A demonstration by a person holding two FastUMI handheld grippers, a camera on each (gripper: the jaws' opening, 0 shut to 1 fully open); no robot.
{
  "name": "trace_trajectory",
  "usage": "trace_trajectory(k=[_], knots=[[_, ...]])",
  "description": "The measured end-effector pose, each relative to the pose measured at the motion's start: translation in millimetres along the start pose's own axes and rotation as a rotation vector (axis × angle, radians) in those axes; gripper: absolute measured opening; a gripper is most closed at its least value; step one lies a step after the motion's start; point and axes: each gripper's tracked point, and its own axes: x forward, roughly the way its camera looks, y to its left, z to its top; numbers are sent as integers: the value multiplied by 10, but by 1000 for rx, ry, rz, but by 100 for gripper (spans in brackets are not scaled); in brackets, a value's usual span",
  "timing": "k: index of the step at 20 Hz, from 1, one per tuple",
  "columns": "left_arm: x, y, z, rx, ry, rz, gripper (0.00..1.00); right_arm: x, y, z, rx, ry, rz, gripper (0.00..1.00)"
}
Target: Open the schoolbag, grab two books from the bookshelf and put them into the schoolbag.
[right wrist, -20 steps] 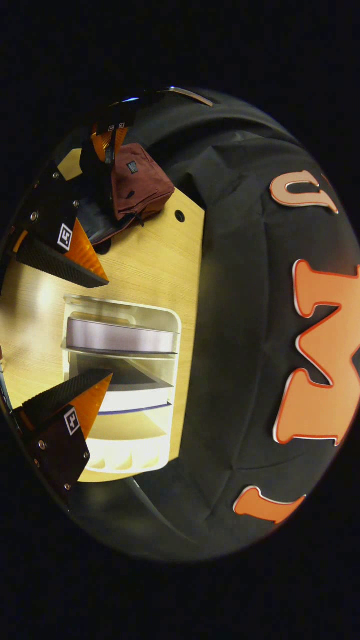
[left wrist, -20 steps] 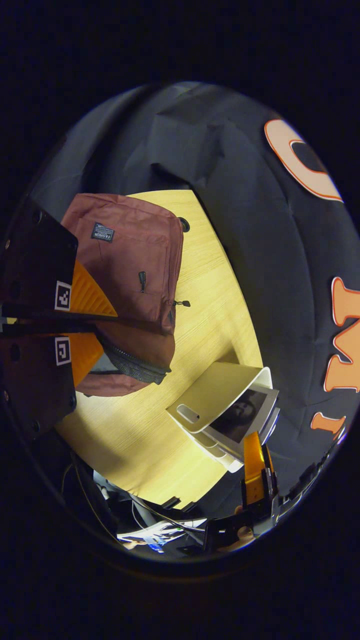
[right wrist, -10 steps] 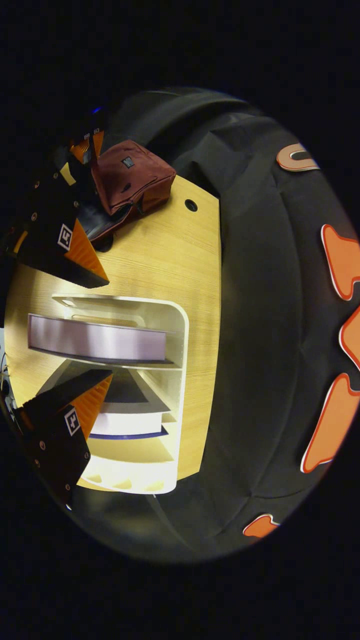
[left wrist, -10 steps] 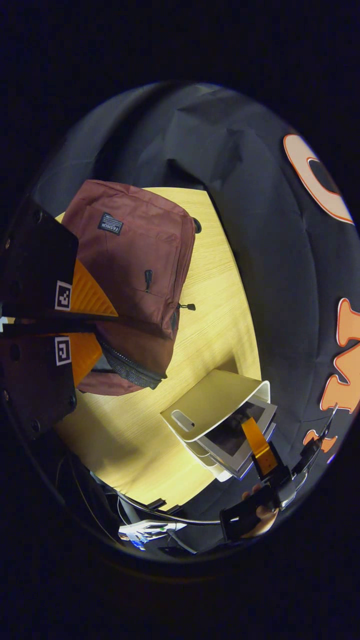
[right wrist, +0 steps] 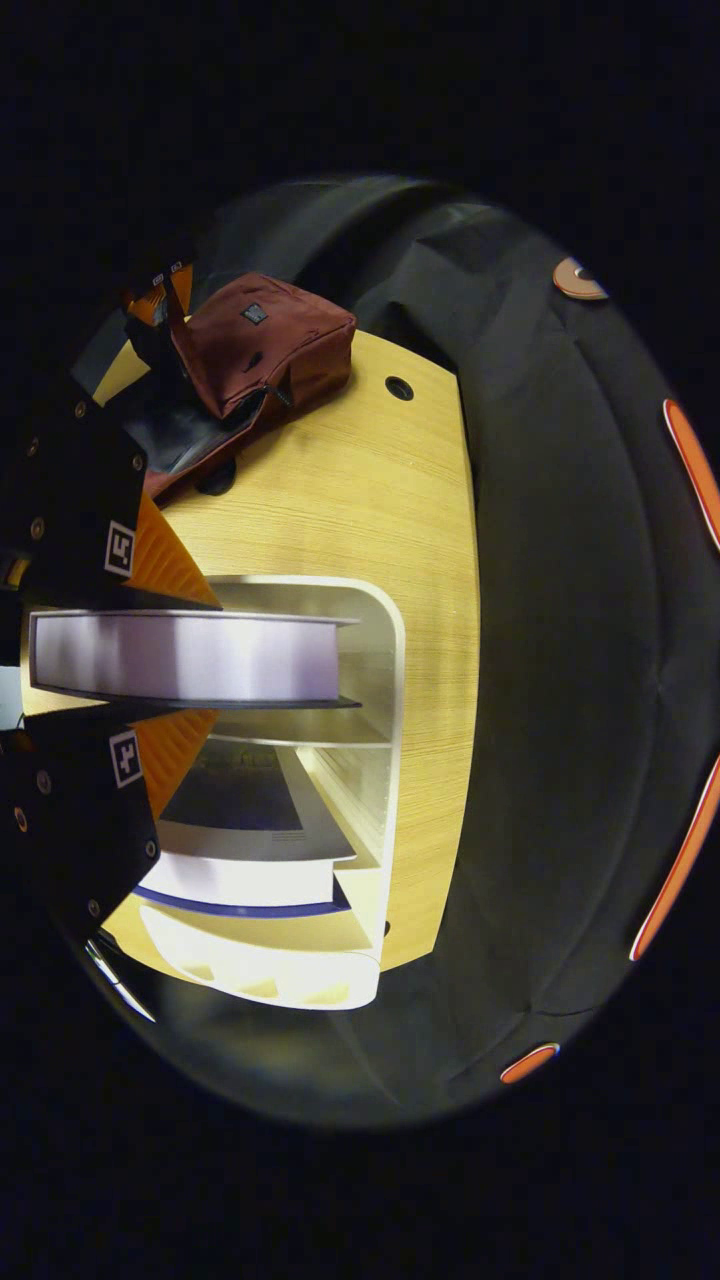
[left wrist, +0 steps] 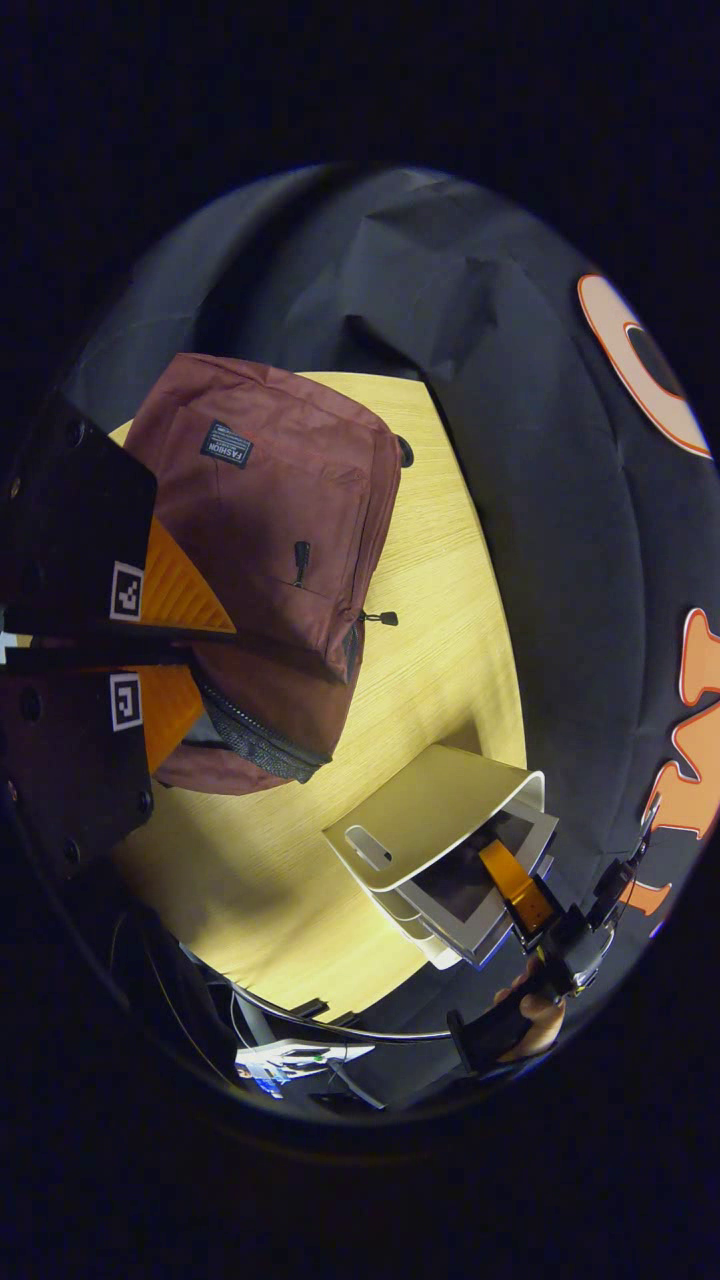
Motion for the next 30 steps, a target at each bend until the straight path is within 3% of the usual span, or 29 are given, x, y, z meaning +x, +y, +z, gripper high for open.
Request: trace_trajectory(k=[1,2,3,15,16,17,18,25,30], knots=[[-2,-7,0,-1,2,0,5,0,0,-10,-1,5,3,40],[0,-2,-12,-2,4,0,5,2,4,-9,-5,6,8,48],[-3,-3,-13,1,4,0,5,-3,8,0,-7,2,8,39],[27,19,-6,20,16,-7,5,-161,43,-46,-42,-19,18,36],[28,20,-5,24,16,-9,5,-262,37,-52,-29,-33,26,36],[21,12,-2,27,17,-10,5,-363,16,-46,-13,-46,33,27],[22,0,0,30,18,-12,5,-483,-20,-32,1,-62,41,36],[-39,6,14,63,19,-15,5,-1540,-295,71,65,-223,74,35],[-146,69,46,104,25,-4,5,-2040,-302,-6,105,-302,136,35]])
